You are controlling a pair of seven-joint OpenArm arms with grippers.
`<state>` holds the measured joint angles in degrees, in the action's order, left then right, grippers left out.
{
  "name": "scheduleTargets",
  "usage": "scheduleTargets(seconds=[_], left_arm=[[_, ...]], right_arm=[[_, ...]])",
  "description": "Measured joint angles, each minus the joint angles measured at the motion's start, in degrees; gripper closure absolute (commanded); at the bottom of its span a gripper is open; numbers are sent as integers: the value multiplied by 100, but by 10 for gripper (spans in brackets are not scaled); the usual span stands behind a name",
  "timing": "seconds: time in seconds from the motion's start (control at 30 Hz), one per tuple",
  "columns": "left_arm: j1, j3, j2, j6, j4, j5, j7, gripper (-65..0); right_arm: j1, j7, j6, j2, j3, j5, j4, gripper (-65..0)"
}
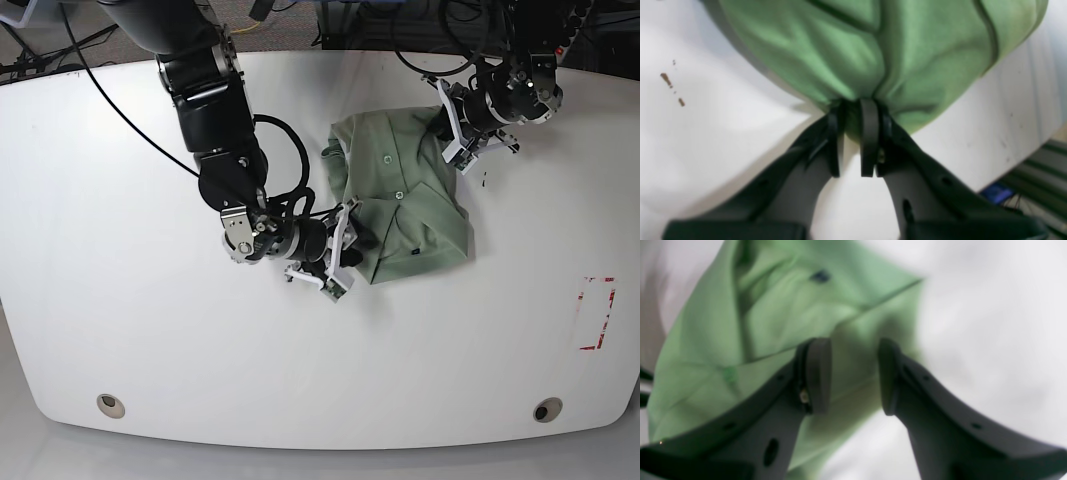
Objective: Fold the T-shirt properly
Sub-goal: 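Tuck and smooth the bundle sides with both grippers into a square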
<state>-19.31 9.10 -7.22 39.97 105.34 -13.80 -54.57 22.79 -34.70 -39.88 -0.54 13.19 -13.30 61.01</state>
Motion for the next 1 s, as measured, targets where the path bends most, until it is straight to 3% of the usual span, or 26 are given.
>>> scheduleTargets(seconds=[0.17, 0.33, 0.5, 0.63, 0.73, 1.0], left_arm=[[13, 131, -317, -7, 396, 114, -94, -68], [15, 166, -225, 7, 931, -142, -48, -68], [232, 448, -179, -7, 859, -457, -114, -68], [417, 411, 232, -4, 763, -378, -105, -68], [590, 407, 551, 2, 557, 61, -72, -68], [850, 424, 973, 0, -236, 586, 20, -68]], right_arm=[[153, -31, 4, 20, -188, 11, 2, -217], [92, -787, -2, 57, -494, 7, 686, -217], [-321, -1547, 44, 125, -531, -11, 2079, -217], [-1008, -1784, 15, 7, -483, -48, 2804, -217], [-1493, -1840, -9, -48, -514, 0, 2966, -217], [-1847, -1770, -7, -214, -485, -33, 2717, -217]])
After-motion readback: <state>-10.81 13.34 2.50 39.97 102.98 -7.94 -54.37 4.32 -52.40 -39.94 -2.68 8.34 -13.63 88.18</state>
